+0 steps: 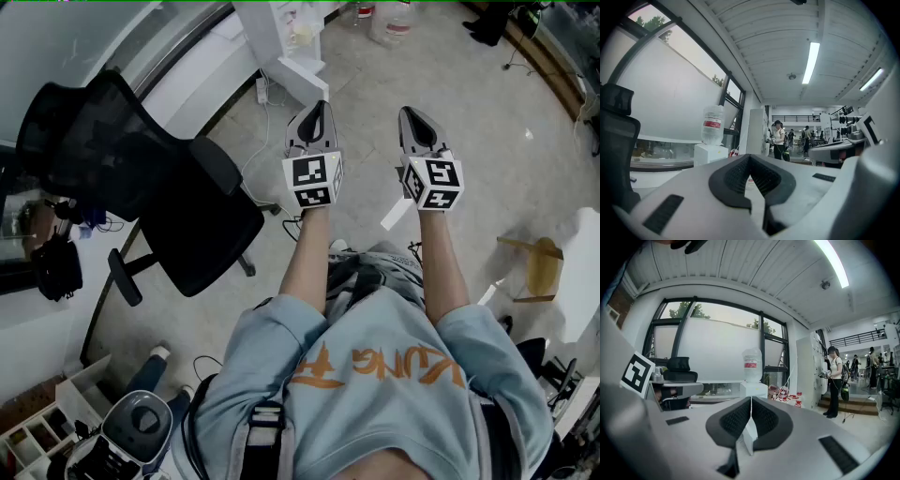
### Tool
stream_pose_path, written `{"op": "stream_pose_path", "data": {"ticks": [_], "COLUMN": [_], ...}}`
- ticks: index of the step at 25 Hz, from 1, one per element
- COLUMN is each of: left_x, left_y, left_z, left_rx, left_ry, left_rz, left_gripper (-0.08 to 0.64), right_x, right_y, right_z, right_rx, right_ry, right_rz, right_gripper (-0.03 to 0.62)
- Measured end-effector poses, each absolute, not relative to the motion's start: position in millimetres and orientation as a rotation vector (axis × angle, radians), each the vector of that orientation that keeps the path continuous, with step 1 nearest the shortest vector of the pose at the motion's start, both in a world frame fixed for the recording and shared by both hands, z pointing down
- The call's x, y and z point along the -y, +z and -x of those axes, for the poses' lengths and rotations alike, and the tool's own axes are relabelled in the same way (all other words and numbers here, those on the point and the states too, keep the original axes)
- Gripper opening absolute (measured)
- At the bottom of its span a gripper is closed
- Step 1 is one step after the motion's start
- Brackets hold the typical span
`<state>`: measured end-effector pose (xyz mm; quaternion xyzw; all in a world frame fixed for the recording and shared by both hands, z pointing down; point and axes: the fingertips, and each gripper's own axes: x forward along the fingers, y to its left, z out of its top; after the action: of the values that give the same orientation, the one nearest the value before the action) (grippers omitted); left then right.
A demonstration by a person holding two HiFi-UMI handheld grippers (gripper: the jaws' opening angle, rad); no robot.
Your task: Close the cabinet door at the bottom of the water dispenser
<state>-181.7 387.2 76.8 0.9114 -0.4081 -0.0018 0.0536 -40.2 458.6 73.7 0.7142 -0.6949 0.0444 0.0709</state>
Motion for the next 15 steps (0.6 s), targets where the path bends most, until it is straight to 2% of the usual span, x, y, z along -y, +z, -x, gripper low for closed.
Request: {"op": "stream_pose_path", "data": {"ticks": [15], "left_x": [-385], "left_y": [111], "left_z": [197], "left_rx": [1.208], "left_ry": [0.071], "left_rz": [-2.682], "left_gripper": [0.020], "right_x": [-468], "right_y": [68], "right_z": [27], "right_rx": [2.050], "right_ry": [0.155], "right_rz": [-2.222], "right_gripper": [0.029]}}
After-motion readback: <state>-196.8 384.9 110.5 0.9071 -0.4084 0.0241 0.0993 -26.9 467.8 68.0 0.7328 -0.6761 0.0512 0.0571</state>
